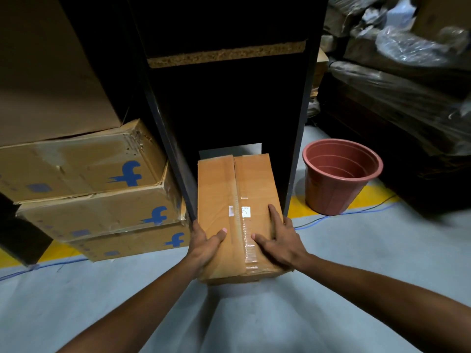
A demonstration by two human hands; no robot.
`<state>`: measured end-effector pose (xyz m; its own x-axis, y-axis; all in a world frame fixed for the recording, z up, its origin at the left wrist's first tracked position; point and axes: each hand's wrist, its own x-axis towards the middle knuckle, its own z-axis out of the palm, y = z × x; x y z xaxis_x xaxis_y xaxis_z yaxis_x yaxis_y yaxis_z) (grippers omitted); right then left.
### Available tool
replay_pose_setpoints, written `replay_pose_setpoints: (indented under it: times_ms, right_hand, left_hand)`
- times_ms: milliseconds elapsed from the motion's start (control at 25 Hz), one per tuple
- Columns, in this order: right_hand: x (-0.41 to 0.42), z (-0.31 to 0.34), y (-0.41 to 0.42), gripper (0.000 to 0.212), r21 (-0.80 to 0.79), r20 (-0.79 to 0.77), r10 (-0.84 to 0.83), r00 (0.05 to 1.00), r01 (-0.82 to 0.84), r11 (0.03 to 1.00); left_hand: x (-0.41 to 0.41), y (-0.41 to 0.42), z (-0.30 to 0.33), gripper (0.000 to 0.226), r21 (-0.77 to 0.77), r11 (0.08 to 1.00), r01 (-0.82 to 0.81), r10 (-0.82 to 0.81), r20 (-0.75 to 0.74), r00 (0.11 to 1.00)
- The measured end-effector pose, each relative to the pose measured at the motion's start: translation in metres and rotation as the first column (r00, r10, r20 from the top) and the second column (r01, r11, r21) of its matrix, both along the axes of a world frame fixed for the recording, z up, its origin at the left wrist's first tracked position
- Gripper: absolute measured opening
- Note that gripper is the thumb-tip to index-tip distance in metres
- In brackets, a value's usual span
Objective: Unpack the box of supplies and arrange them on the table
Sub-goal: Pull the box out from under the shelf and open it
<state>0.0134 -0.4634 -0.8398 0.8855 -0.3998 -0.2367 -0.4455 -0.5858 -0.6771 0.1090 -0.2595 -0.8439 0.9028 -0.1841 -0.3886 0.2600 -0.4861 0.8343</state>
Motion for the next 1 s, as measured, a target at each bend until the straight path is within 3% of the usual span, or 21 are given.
replay_pose_setpoints:
  times_ms: [400, 680, 880, 1000]
  right_hand:
    - [-0.069, 0.006, 0.004, 0.113, 0.015, -0.129, 0.089, 0.988, -0.088, 0.996]
    - [-0.116, 0.010, 0.001, 0.123, 0.109, -0.229, 0.148, 0.962, -0.126, 0.986]
    - [-0.104, 0.005, 0.007, 0.126, 0.163, -0.306, 0.093, 0.947, -0.044, 0.986]
    - [-0.093, 0.001, 0.016, 0.122, 0.122, -0.305, 0.044, 0.951, -0.007, 0.993]
  left_hand:
    - [-0.072, 0.010, -0.002, 0.104, 0.055, 0.998, 0.020, -0.016, -0.079, 0.997]
    - [-0.129, 0.010, 0.013, 0.155, 0.186, 0.970, 0.154, -0.113, -0.216, 0.970]
    - [-0.129, 0.000, 0.020, 0.163, 0.286, 0.930, 0.230, -0.145, -0.290, 0.946]
    - [-0.127, 0.003, 0.028, 0.153, 0.258, 0.935, 0.244, -0.164, -0.297, 0.941]
